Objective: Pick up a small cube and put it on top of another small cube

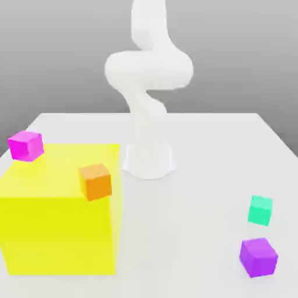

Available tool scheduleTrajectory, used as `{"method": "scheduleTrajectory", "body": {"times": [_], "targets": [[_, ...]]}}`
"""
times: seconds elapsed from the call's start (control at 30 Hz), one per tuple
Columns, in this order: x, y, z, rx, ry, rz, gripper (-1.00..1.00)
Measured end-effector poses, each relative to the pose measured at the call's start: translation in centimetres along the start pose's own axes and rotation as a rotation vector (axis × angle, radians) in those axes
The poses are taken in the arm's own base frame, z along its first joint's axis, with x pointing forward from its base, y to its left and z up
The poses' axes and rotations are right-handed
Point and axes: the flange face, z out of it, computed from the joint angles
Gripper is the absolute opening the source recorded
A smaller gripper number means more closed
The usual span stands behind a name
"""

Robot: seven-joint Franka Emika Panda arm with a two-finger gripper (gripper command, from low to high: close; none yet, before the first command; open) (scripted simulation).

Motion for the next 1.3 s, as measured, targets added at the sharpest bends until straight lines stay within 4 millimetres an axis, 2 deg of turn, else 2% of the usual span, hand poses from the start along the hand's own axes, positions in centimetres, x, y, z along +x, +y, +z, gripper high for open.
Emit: {"method": "scheduleTrajectory", "body": {"times": [0.07,0.17,0.33,0.5,0.57,0.6,0.67,0.7,0.9,0.93,1.13,1.3], "targets": [[-3.3,-1.6,5.1,-0.025,-0.076,-0.099,0.0],[-9.0,-3.1,11.6,-0.055,-0.18,-0.241,0.0],[-20.2,-3.5,19.9,-0.094,-0.351,-0.482,0.0],[-32.5,-0.8,25.1,-0.121,-0.524,-0.729,0.0],[-37.4,1.0,26.3,-0.129,-0.593,-0.83,0.0],[-40.6,1.9,26.4,-0.125,-0.632,-0.898,0.0],[-44.8,4.6,27.1,-0.134,-0.701,-0.991,0.0],[-46.1,5.5,27.5,-0.136,-0.721,-1.016,0.0],[-49.7,8.7,31.8,-0.14,-0.742,-1.033,0.0],[-50.0,9.1,32.2,-0.141,-0.742,-1.034,-1.0],[-50.1,9.2,32.5,-0.141,-0.741,-1.035,-1.0],[-48.3,7.4,29.7,-0.14,-0.742,-1.033,-1.0]]}}
